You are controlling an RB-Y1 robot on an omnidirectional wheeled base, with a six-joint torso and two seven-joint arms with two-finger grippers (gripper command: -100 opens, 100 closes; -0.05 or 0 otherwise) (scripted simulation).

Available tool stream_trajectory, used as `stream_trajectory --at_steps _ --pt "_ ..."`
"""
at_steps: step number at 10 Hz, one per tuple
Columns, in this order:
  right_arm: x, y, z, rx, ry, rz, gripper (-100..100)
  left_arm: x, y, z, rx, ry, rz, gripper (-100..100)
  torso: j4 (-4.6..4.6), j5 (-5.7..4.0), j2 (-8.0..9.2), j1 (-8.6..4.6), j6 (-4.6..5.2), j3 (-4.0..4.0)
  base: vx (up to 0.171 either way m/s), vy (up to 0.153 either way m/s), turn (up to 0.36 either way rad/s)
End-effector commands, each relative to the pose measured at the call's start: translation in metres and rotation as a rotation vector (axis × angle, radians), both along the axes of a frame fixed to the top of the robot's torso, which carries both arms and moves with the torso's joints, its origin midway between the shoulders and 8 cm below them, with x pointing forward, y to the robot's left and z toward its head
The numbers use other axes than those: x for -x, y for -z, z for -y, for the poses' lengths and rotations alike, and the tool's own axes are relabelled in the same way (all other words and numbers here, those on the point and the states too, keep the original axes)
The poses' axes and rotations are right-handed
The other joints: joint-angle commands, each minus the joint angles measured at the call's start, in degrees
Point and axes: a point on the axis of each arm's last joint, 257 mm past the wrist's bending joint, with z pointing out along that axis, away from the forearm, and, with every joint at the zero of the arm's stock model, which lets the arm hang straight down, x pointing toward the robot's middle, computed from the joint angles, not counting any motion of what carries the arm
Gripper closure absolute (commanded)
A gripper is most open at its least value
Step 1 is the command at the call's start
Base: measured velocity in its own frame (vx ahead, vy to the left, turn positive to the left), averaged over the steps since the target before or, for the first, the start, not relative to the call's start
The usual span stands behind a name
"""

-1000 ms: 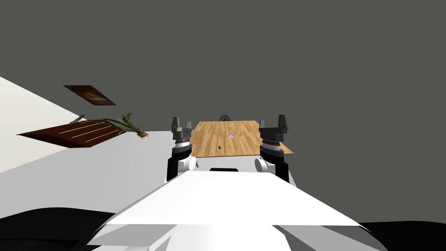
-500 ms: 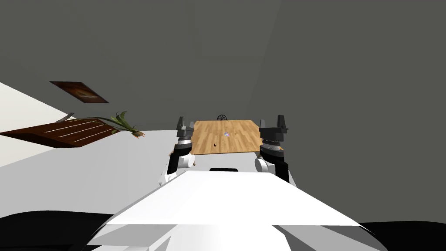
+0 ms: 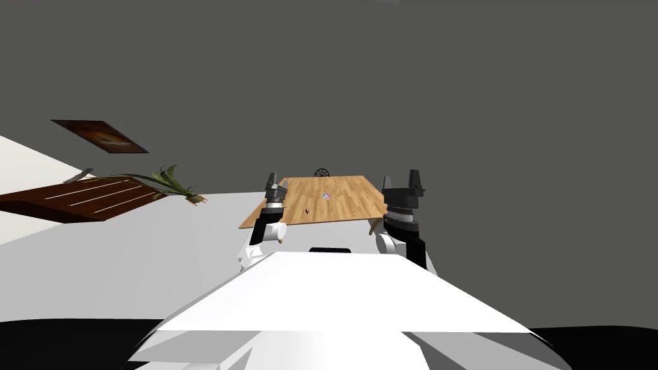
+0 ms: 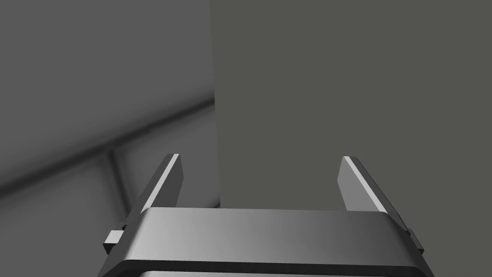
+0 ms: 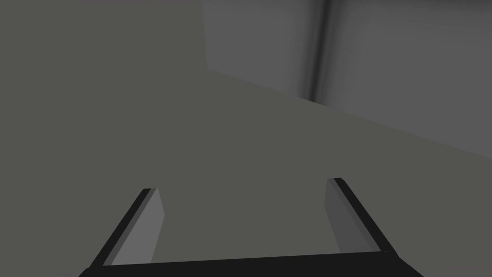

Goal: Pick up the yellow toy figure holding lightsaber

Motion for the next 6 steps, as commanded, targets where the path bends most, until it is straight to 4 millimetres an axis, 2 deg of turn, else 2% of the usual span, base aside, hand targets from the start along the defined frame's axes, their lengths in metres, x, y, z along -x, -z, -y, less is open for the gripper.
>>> stream_trajectory --at_steps 1,2,3,6 --pt "0.0 0.0 0.0 0.0 0.0 0.0 0 -0.015 0.011 -0.009 0.02 0.001 -0.035 -100 0.0 0.0 0.0 0.0 0.0 0.0 -0.025 -0.201 -0.034" --pt "0.0 0.0 0.0 0.0 0.0 0.0 0 -0.017 0.015 -0.01 0.021 -0.001 -0.043 -100 -0.01 0.0 -0.09 -0.01 0.0 -0.04 0.0 -0.121 -0.007" --pt "0.0 0.0 0.0 0.0 0.0 0.0 0 -0.026 0.023 -0.017 0.037 -0.003 -0.068 -100 -0.03 0.04 -0.15 0.25 -0.02 -0.08 0.006 -0.097 -0.038" --pt "0.0 0.0 0.0 0.0 0.0 0.0 0 -0.054 0.05 -0.042 0.099 -0.015 -0.146 -100 -0.04 0.02 -0.17 0.1 -0.01 -0.09 -0.011 -0.178 -0.039"
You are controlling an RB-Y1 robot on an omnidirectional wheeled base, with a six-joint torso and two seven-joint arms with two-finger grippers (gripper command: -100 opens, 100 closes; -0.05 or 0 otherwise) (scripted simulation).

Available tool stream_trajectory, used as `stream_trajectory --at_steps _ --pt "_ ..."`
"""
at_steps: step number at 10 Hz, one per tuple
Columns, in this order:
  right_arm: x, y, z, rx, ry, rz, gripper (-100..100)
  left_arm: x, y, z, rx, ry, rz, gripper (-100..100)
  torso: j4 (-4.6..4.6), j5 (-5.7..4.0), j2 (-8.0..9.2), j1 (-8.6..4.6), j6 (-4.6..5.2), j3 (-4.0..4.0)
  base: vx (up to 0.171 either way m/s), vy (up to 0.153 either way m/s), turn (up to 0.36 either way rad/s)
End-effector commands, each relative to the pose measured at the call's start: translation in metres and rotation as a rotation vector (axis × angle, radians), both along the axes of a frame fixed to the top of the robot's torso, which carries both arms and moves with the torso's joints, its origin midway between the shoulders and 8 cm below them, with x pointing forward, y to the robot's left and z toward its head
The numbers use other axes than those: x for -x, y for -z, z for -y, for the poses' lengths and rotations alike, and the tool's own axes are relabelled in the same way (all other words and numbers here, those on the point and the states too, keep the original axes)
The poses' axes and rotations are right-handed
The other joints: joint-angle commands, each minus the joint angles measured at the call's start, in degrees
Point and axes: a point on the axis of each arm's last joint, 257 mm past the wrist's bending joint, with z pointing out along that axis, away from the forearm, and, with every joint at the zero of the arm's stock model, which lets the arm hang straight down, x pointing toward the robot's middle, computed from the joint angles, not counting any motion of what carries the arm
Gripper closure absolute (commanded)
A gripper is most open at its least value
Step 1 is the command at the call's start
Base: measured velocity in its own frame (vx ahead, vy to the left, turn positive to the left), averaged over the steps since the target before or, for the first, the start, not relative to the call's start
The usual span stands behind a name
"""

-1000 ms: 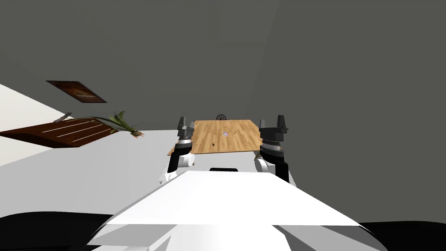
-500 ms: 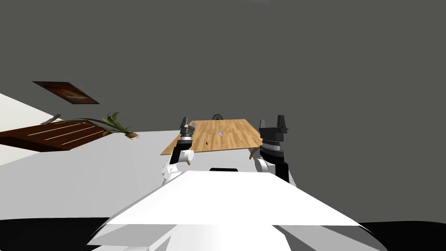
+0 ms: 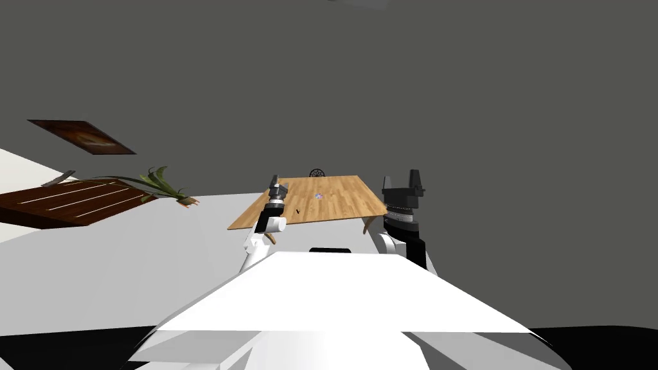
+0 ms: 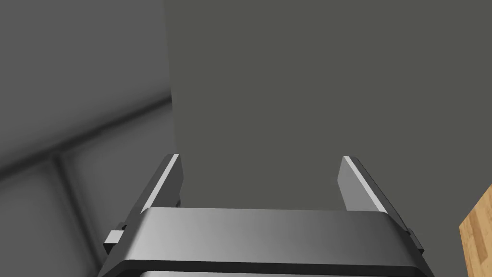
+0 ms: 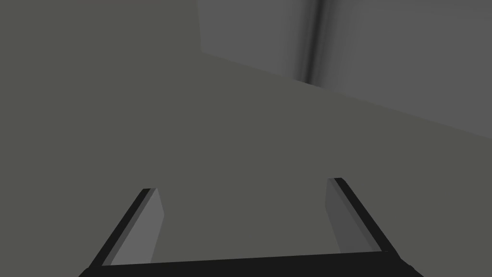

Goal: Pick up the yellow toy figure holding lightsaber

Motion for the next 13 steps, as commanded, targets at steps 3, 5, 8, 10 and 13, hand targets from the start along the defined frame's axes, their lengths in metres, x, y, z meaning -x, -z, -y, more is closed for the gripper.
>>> stream_trajectory --at_steps 3,5,8,10,13 --pt "0.0 0.0 0.0 0.0 0.0 0.0 0 -0.021 0.029 -0.023 0.071 -0.016 -0.075 -100 0.0 0.04 0.0 0.27 -0.02 0.0 0.003 -0.129 -0.014" --pt "0.0 0.0 0.0 0.0 0.0 0.0 0 -0.029 0.044 -0.034 0.104 -0.025 -0.11 -100 -0.01 0.1 -0.03 0.5 -0.03 -0.02 0.005 -0.067 -0.009" --pt "0.0 0.0 0.0 0.0 0.0 0.0 0 -0.044 0.078 -0.056 0.18 -0.047 -0.182 -100 -0.02 0.07 -0.12 0.36 -0.02 -0.07 0.025 -0.094 -0.002" --pt "0.0 0.0 0.0 0.0 0.0 0.0 0 -0.053 0.101 -0.073 0.26 -0.064 -0.229 -100 -0.02 0.11 -0.1 0.52 -0.03 -0.06 0.028 -0.061 0.007" --pt "0.0 0.0 0.0 0.0 0.0 0.0 0 -0.057 0.13 -0.085 0.312 -0.083 -0.283 -100 -0.02 0.13 -0.08 0.61 -0.03 -0.05 0.021 -0.036 0.009"
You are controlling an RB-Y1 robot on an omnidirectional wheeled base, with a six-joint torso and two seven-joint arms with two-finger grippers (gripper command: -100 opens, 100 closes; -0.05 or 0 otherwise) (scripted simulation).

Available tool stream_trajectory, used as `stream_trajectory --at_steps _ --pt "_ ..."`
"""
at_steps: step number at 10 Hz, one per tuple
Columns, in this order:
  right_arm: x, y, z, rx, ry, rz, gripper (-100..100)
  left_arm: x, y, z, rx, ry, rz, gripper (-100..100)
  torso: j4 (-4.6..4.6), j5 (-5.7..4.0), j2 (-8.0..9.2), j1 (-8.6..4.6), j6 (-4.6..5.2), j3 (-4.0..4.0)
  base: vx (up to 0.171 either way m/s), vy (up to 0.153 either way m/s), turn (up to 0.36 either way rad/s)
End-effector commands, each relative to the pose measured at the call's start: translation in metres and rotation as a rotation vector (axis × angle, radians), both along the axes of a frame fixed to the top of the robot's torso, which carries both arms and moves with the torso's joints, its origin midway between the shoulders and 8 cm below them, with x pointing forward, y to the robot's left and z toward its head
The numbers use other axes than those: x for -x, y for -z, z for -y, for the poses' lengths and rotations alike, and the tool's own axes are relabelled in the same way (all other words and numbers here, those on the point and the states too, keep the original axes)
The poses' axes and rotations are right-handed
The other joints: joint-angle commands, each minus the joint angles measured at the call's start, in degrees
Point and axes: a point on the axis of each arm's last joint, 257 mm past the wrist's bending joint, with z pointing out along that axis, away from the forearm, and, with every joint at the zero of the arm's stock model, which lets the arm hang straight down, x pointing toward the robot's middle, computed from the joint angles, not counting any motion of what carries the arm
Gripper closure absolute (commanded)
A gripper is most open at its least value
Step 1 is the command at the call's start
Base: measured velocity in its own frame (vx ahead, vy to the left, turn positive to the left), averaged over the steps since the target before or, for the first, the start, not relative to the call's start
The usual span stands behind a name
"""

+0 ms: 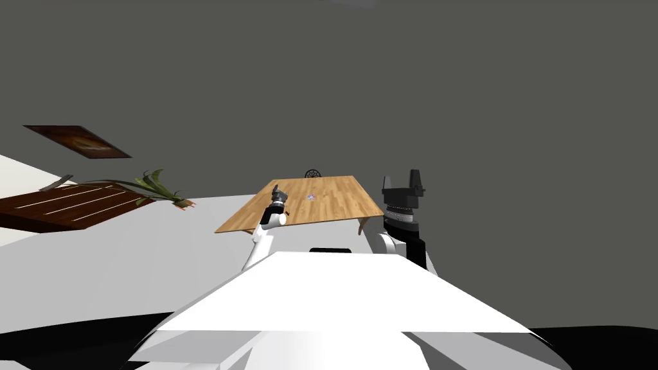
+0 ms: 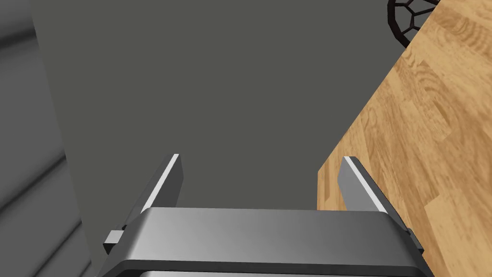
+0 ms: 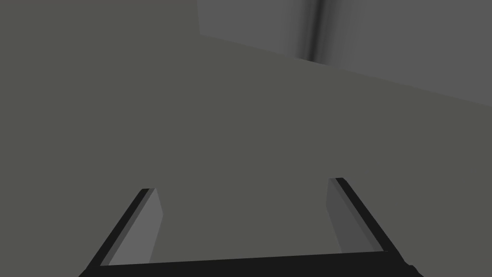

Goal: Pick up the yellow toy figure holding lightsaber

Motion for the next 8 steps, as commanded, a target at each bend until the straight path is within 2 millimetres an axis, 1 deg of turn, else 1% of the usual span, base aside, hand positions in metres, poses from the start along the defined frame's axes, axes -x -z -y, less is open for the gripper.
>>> stream_trajectory --at_steps 1,2,3,4,6,7,8 --pt "0.0 0.0 0.0 0.0 0.0 0.0 0 -0.004 0.019 -0.009 0.055 -0.015 -0.034 -100 0.0 0.0 0.0 0.0 0.0 0.0 0.032 -0.016 0.018" --pt "0.0 0.0 0.0 0.0 0.0 0.0 0 -0.003 0.024 -0.01 0.057 -0.017 -0.043 -100 -0.01 0.01 -0.03 0.03 0.0 -0.02 0.026 -0.015 0.008" --pt "0.0 0.0 0.0 0.0 0.0 0.0 0 -0.005 0.042 -0.017 0.106 -0.031 -0.072 -100 0.0 0.01 -0.02 0.05 0.0 -0.01 0.027 -0.023 0.022" --pt "0.0 0.0 0.0 0.0 0.0 0.0 0 -0.005 0.044 -0.017 0.107 -0.032 -0.076 -100 -0.01 0.01 -0.02 0.03 -0.01 -0.01 0.023 -0.015 0.015" --pt "0.0 0.0 0.0 0.0 0.0 0.0 0 -0.006 0.076 -0.027 0.205 -0.058 -0.123 -100 -0.01 0.02 -0.05 0.08 0.0 -0.03 0.043 -0.002 0.033" --pt "0.0 0.0 0.0 0.0 0.0 0.0 0 -0.004 0.085 -0.028 0.21 -0.062 -0.14 -100 -0.02 0.03 -0.09 0.11 -0.02 -0.05 0.037 -0.001 0.016" --pt "0.0 0.0 0.0 0.0 0.0 0.0 0 -0.003 0.104 -0.03 0.262 -0.075 -0.167 -100 -0.02 0.03 -0.07 0.11 0.0 -0.04 0.037 0.008 0.026"
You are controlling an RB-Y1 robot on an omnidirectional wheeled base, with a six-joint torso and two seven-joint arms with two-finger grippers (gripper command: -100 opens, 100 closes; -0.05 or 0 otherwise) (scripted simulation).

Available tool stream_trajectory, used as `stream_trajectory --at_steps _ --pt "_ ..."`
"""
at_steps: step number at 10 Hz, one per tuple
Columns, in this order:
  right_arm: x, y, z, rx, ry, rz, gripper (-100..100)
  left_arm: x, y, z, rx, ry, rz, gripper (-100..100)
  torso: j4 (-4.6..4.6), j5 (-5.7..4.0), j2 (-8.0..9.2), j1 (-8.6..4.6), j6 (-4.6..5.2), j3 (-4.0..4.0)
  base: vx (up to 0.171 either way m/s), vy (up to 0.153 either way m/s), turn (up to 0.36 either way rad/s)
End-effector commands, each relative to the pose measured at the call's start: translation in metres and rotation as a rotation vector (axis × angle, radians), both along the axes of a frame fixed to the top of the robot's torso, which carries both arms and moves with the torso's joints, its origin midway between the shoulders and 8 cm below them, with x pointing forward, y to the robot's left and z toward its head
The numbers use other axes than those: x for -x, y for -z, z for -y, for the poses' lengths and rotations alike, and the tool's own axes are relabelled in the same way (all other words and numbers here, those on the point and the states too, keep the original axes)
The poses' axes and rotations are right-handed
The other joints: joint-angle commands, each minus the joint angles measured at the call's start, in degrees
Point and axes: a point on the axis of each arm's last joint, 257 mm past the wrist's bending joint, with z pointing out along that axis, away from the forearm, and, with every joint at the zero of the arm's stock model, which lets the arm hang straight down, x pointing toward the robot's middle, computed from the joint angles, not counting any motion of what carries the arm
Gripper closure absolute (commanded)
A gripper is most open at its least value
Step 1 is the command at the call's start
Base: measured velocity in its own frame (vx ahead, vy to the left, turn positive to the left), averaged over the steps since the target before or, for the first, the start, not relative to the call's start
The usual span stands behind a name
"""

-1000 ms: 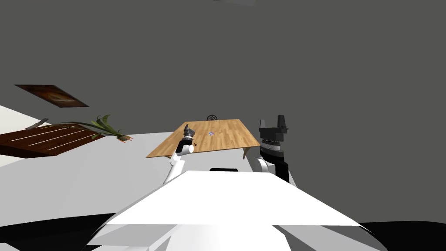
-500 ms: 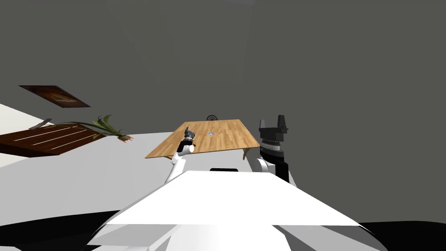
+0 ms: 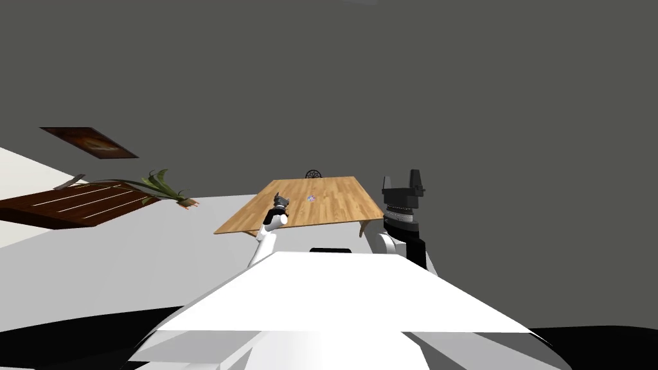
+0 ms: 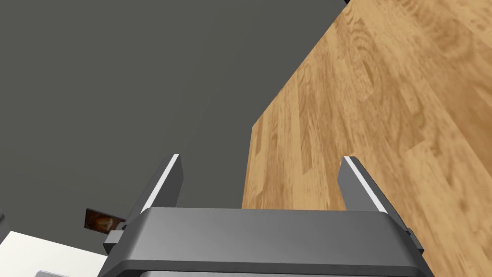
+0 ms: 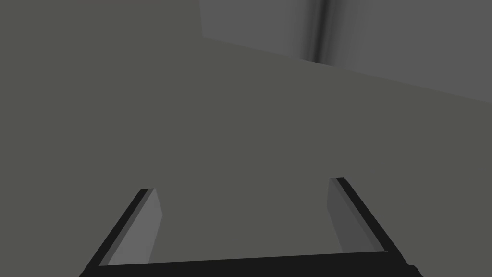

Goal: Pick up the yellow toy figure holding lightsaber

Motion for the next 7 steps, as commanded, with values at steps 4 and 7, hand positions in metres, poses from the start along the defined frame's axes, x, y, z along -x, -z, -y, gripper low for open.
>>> stream_trajectory --at_steps 4,7 --pt "0.0 0.0 0.0 0.0 0.0 0.0 0 0.009 0.057 -0.001 0.136 -0.037 -0.082 -100 0.01 0.0 0.04 0.02 0.01 0.02 0.031 0.013 0.025" --pt "0.0 0.0 0.0 0.0 0.0 0.0 0 0.017 0.096 0.006 0.237 -0.062 -0.135 -100 0.0 0.02 0.02 0.08 0.0 0.01 0.036 0.031 0.033"
